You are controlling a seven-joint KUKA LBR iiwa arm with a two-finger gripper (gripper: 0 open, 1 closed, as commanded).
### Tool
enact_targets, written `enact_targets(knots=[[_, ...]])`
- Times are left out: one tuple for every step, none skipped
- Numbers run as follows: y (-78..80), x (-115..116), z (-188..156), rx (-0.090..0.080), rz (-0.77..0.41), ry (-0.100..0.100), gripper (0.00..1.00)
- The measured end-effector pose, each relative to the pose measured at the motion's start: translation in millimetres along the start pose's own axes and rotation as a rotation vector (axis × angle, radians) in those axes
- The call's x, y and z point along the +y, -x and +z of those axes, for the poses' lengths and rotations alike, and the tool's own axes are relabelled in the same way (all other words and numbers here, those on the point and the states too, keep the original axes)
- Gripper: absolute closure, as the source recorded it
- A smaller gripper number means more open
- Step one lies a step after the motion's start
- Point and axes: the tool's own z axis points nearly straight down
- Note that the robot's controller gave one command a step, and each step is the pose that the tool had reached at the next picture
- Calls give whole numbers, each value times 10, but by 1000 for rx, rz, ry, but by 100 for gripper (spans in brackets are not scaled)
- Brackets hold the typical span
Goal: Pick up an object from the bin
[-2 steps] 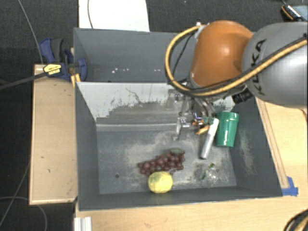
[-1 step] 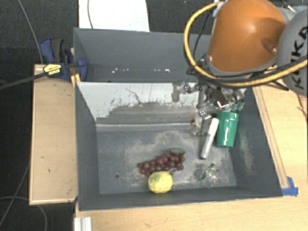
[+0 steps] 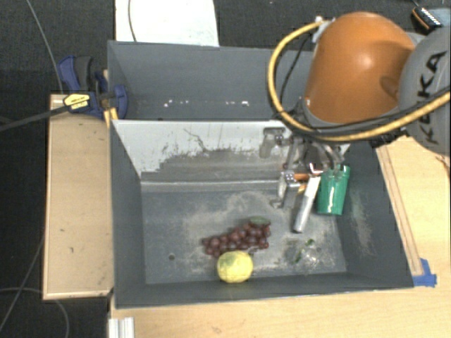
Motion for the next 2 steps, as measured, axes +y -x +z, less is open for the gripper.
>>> enact_targets(knots=[[-96,29,-5,4,84,0,0],[-191,510,181,5,-117,2,0]])
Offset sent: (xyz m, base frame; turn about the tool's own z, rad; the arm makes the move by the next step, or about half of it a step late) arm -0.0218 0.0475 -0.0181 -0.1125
